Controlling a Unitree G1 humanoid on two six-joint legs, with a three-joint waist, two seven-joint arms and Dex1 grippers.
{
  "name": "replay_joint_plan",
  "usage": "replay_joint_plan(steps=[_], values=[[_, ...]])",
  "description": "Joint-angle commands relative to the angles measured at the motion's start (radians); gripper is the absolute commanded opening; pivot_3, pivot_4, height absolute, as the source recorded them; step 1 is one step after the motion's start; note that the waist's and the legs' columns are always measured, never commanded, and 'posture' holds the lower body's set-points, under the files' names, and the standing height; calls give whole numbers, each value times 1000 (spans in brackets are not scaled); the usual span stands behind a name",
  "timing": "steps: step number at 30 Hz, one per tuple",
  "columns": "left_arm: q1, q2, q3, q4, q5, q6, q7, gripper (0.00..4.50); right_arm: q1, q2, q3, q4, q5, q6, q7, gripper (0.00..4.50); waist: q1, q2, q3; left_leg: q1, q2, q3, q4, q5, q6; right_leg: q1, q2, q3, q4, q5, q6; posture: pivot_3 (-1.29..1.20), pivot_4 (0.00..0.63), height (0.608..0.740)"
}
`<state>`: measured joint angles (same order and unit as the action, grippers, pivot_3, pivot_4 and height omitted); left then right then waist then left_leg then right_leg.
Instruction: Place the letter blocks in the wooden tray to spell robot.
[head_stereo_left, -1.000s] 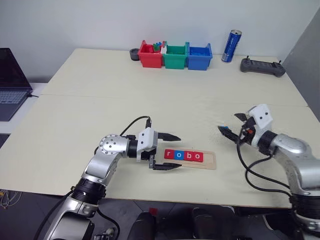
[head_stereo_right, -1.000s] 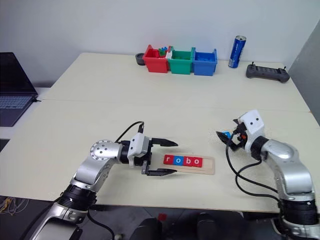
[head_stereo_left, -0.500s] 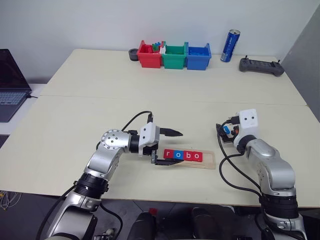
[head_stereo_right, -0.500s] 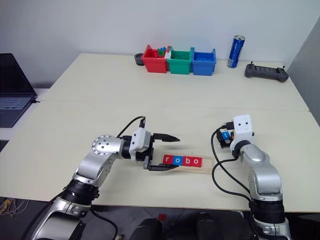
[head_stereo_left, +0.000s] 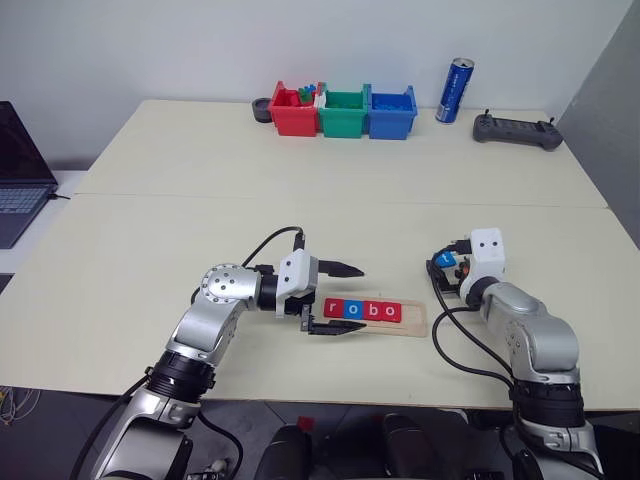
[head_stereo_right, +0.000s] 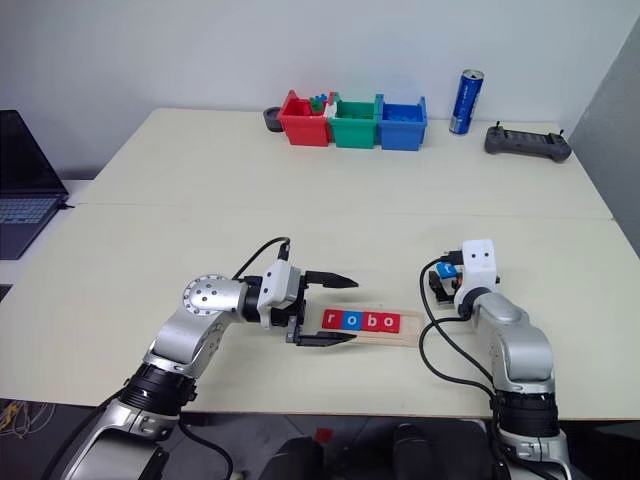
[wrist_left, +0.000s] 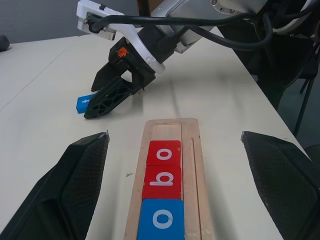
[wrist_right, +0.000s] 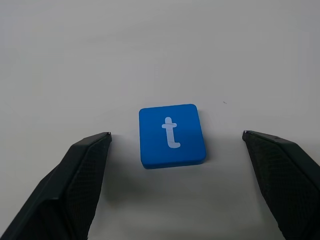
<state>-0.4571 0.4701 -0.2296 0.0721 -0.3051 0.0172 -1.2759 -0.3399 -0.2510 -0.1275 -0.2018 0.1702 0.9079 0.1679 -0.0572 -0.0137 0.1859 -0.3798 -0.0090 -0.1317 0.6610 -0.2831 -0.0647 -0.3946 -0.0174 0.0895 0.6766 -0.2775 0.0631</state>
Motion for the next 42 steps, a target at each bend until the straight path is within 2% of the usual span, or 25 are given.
replay_joint_plan(steps=[1,4,9,12,16,22,29,33,34,35,40,41,42], values=[[-7,6,13,-37,-9,-1,5,4500,-23,-2,-22,5,16,-9,2,4099,0,0,0,0,0,0,0,0,0,0,0,0,0,0,0,0,150,740],[-13,3,14,-28,-7,-2,7,4500,-24,-16,-23,13,8,-23,1,3208,0,0,0,0,0,0,0,0,0,0,0,0,1,0,0,0,150,740],[-13,0,12,-22,-4,-7,9,4500,-19,-19,-24,15,11,-31,-4,1446,0,0,0,0,0,0,0,0,0,-1,0,0,1,0,0,0,150,740],[-11,1,11,-18,-3,-11,6,4500,4,-20,-31,-51,13,6,-19,1459,0,0,0,0,0,0,0,0,0,-1,1,0,1,0,0,0,150,740],[-12,3,15,-23,-9,-4,6,4500,98,-56,-41,-262,-25,110,-68,1459,3,0,0,-2,0,0,0,0,0,-2,0,0,1,-1,-1,0,150,740],[-8,0,6,-15,-9,-16,-9,4500,240,-27,-63,-561,-26,375,-114,1459,3,0,0,-2,1,-1,0,0,0,-2,1,0,2,-1,-1,0,150,740],[-40,-26,-3,19,-3,-29,-21,4500,268,86,-67,-613,-29,495,-134,1459,0,1,-1,0,1,0,0,0,0,-2,2,1,3,-1,-1,0,150,740],[-44,-36,-6,28,0,-36,-30,4500,295,87,-44,-601,-34,493,-129,1459,0,1,-1,0,1,0,0,0,0,-2,2,0,2,-1,-1,0,150,740],[-44,-38,-7,28,1,-37,-30,4500,299,88,-48,-599,-34,489,-126,2202,0,1,-1,-1,1,-1,0,0,0,-2,2,0,2,-1,-1,0,150,740],[-44,-40,-8,28,2,-38,-30,4500,301,88,-55,-598,-32,488,-123,2436,0,1,-1,-1,1,-1,0,0,0,-2,2,0,2,-1,-2,0,150,740],[-42,-39,-4,34,4,-48,-34,4500,279,62,-100,-600,-23,465,-99,4228,0,1,-1,0,1,-1,0,0,0,-1,2,0,3,-1,-2,0,150,740],[-41,-40,-3,34,5,-49,-34,4500,271,57,-110,-604,-19,465,-92,4484,0,1,-1,0,1,-1,0,0,0,-1,2,0,3,-1,-2,0,150,740],[-40,-40,-3,35,6,-51,-33,4500,257,50,-123,-611,-19,463,-88,4484,-1,1,-1,0,1,-1,0,0,0,-1,2,0,3,-1,-2,0,150,740]])
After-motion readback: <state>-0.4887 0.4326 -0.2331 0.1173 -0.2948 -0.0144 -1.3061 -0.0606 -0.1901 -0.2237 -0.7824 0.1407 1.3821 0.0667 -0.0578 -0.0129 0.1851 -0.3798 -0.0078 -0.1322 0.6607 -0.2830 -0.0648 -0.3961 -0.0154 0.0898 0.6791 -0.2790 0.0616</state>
